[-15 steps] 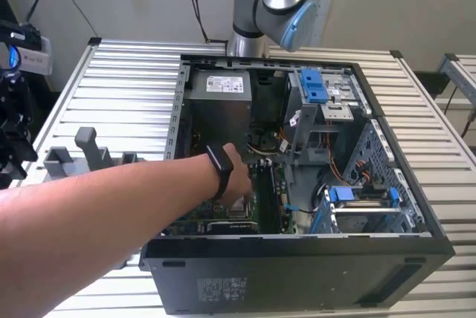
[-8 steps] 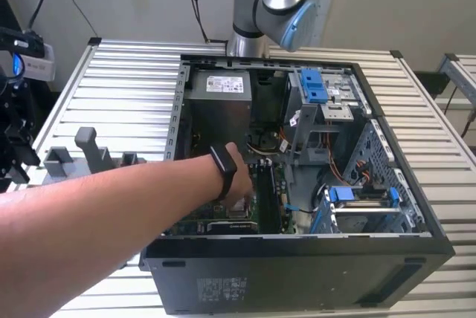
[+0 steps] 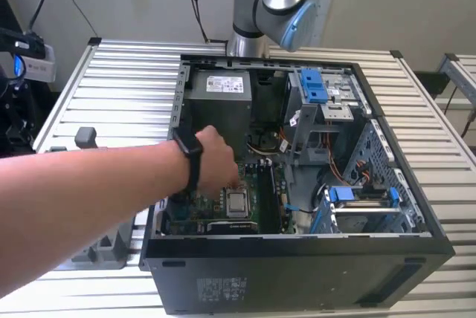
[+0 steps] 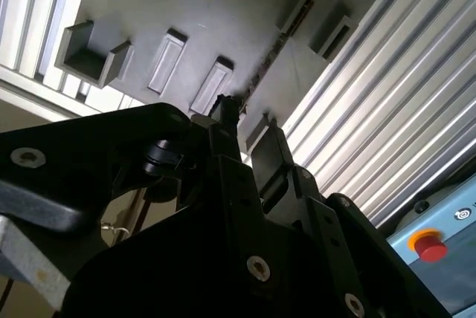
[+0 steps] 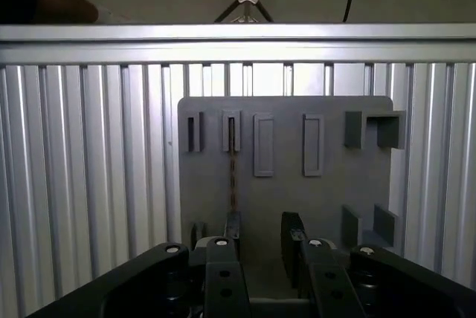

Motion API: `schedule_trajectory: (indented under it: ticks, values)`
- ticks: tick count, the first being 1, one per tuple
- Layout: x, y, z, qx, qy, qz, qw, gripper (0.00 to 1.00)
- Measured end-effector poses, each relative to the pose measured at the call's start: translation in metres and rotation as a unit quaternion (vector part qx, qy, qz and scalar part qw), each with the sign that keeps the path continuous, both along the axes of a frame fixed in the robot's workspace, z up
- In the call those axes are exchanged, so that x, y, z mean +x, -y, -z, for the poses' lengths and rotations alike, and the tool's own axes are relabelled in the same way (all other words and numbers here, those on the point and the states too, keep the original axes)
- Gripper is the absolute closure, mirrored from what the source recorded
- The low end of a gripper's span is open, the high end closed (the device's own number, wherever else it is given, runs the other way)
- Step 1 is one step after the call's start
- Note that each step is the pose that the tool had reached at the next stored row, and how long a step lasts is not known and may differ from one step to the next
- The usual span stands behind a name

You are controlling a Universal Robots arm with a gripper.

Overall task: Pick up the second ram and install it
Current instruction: 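Pick up the second ram and move it above second insertion slot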

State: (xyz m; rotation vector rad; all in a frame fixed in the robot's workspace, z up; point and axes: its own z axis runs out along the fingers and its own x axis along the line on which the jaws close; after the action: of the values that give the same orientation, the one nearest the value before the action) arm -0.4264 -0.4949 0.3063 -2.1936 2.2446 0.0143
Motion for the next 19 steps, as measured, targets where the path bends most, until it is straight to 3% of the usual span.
schedule_trajectory:
  ticks: [6, 16, 19]
  values:
    - [0.0003, 0.0, 0.0052, 0.0, 0.0, 0.0, 1.0, 0.64]
    - [0.0003, 0.0003, 0.0215, 0.0, 0.0, 0.0, 1.0, 0.64]
    - [0.0003, 0.0021, 0.0269, -0.0001, -0.0001, 0.0, 1.0, 0.64]
